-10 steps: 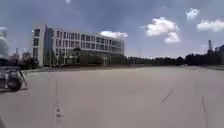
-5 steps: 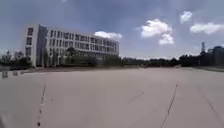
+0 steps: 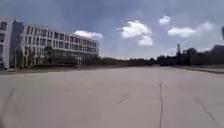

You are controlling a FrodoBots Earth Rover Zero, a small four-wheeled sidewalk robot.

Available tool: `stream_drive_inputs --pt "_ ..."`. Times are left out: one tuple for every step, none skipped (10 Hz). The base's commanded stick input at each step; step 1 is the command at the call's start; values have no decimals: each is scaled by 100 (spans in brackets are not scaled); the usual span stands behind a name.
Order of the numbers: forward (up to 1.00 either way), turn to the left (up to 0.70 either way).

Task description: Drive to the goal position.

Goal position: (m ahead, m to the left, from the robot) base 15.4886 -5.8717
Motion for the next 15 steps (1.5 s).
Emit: stream_drive_inputs --pt "70 0" --pt "70 0" --pt "70 0" --pt "70 0" --pt "70 -15" --pt "70 -15" --pt "70 -8" --pt "70 -1" --pt "70 0" --pt "70 0" --pt "70 0" --pt "70 0" --pt "70 0" --pt "70 -7" --pt "70 -25"
